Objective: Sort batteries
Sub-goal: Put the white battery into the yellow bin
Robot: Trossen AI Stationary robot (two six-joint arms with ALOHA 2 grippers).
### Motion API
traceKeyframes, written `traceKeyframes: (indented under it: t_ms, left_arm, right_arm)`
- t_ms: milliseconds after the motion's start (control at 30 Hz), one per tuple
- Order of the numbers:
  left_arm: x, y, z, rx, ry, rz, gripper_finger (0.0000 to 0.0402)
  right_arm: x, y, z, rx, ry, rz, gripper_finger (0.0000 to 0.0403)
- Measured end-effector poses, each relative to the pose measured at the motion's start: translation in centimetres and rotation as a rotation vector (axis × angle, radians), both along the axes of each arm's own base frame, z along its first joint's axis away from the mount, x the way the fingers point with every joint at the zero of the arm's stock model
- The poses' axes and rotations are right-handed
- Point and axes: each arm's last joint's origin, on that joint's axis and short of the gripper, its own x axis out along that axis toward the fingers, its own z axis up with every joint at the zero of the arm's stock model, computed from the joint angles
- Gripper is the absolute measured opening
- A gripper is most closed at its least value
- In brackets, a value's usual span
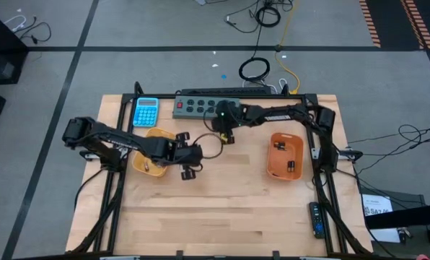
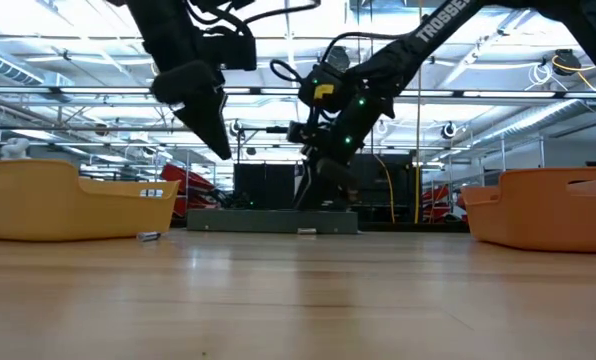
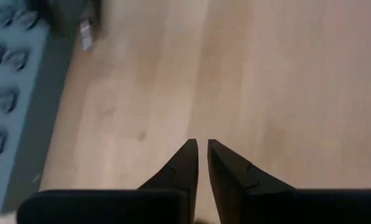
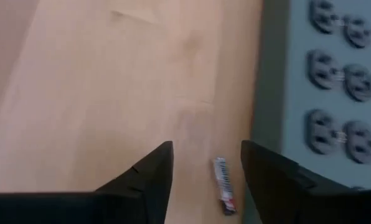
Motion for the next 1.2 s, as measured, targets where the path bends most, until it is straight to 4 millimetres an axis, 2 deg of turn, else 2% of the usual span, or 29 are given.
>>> traceKeyframes:
  t_ms: [233, 433, 633, 733, 1000, 1200]
  left_arm:
    - [0.4, -1.0, -1.4, 0.02, -0.106, -0.095, 0.0048]
    - [0.4, -0.6, -2.5, 0.051, -0.145, -0.126, 0.0047]
    - [0.1, -0.3, -3.0, 0.057, -0.135, -0.128, 0.0047]
    - [0.0, -0.3, -3.3, 0.06, -0.125, -0.134, 0.0047]
    - [-0.1, -0.3, -3.7, 0.055, -0.134, -0.133, 0.0047]
    - [0.0, -0.2, -3.6, 0.054, -0.154, -0.132, 0.0047]
  right_arm:
    - [-0.8, -1.7, 0.4, -0.007, 0.086, 0.005, 0.0174]
    - [0.7, -2.5, -1.2, 0.014, 0.191, 0.026, 0.0174]
    - [2.4, -3.8, -1.6, 0.025, 0.253, 0.016, 0.0173]
    - [2.6, -4.1, -1.0, 0.025, 0.269, 0.017, 0.017]
    - [2.0, -4.0, -1.0, 0.034, 0.343, -0.038, 0.0132]
    - [2.5, -3.0, -0.4, 0.003, 0.37, -0.036, 0.0137]
